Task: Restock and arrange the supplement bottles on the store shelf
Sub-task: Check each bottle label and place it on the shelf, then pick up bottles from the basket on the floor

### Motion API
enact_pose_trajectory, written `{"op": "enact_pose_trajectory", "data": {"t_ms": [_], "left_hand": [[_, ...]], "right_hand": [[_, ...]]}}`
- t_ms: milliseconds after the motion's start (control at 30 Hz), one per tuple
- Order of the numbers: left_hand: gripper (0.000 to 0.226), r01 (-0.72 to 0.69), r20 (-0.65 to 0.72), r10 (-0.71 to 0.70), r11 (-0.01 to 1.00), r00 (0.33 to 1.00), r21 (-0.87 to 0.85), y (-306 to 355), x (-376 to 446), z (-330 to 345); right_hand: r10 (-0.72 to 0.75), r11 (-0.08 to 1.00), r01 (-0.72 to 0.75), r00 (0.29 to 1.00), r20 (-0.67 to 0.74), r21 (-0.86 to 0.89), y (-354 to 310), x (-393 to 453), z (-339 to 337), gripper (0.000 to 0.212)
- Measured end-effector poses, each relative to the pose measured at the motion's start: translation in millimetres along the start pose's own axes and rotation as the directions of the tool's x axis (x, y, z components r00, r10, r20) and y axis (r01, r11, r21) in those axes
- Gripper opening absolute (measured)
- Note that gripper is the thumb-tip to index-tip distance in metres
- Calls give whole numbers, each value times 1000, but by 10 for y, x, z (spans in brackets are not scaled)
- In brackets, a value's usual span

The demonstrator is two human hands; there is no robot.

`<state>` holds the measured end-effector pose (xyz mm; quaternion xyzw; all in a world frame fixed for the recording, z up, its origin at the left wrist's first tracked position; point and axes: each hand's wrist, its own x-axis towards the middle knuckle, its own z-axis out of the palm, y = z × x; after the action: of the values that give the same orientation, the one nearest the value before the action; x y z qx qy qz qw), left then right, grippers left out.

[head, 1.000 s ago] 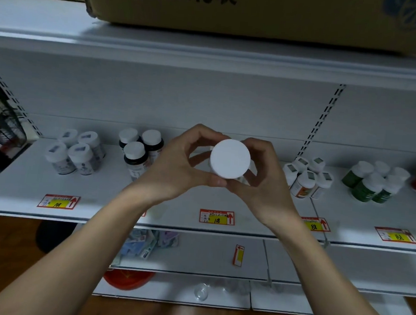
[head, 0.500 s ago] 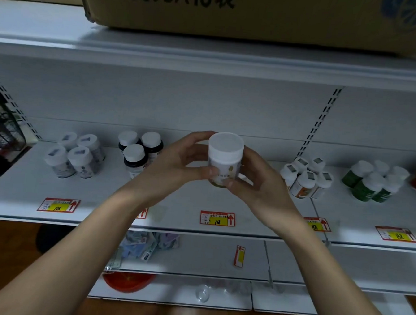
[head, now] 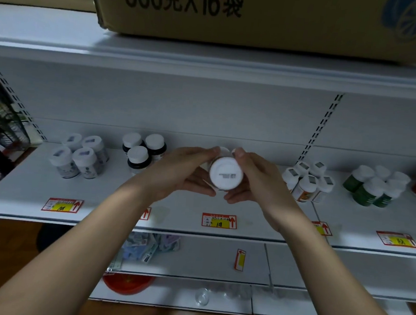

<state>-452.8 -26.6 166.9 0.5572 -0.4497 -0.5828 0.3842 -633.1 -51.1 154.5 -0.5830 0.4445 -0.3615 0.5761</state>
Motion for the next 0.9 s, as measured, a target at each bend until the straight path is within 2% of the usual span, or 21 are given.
{"op": "enact_pose_trajectory", "data": {"t_ms": [100,200,300,400,433,567,667,900], "left_hand": [[53,73,5,-73,997,997,24,41,15,7],[57,73,7,-73,997,997,23,62,24,-16],[52,56,12,-56,998,998,15,72,17,-36],[43,4,2,-4,1000,1000,9,43,-2,-68],[40,-24,6,24,1000,1000,15,25,-8,-80],[37,-128,3,128,992,992,-19,-40,-36,-91],[46,-215,-4,216,976,976,5,-105,-17,-60],[78,-326,-22,328,943,944,74,-291,21,-14]], "right_hand": [[28,999,-29,999,-33,-39,-67,1,32,53],[22,999,-23,999,-42,-34,-112,11,42,57],[17,999,-18,999,-33,-42,-117,13,45,49],[-7,999,7,1000,8,-35,-91,5,41,27],[-19,999,20,1000,22,-35,-76,2,30,25],[-66,982,84,992,109,-168,-4,-22,19,51],[-78,959,103,992,103,-264,28,-62,37,59],[-79,936,114,990,116,-333,14,-206,12,54]]}}
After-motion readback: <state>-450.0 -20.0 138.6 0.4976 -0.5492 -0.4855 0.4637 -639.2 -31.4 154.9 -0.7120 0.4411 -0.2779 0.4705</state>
